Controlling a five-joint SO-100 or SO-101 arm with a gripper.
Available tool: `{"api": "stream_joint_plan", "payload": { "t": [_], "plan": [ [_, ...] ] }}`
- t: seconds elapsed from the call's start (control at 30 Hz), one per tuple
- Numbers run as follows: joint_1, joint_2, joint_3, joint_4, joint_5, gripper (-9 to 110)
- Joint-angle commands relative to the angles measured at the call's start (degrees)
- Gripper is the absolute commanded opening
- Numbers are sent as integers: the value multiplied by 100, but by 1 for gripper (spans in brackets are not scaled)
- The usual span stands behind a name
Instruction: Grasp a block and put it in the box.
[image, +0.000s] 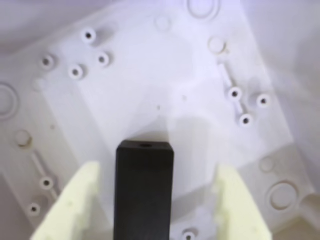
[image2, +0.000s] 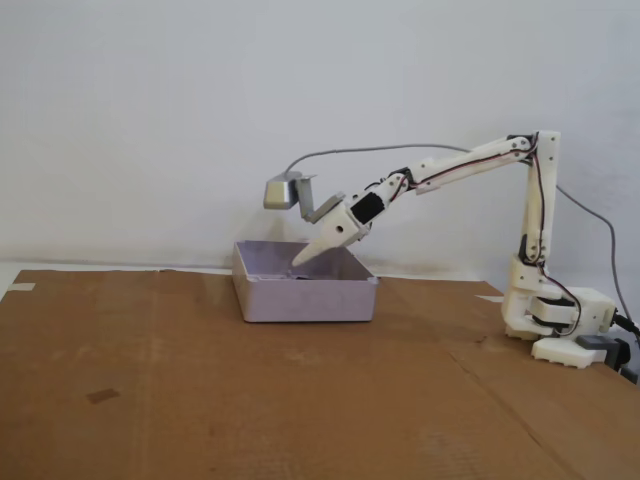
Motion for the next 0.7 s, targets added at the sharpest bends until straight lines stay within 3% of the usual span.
{"api": "stream_joint_plan", "payload": {
  "t": [0.0, 0.67],
  "plan": [
    [-53, 879, -615, -193, -44, 27],
    [-598, 2109, -756, -202, -35, 26]
  ]
}}
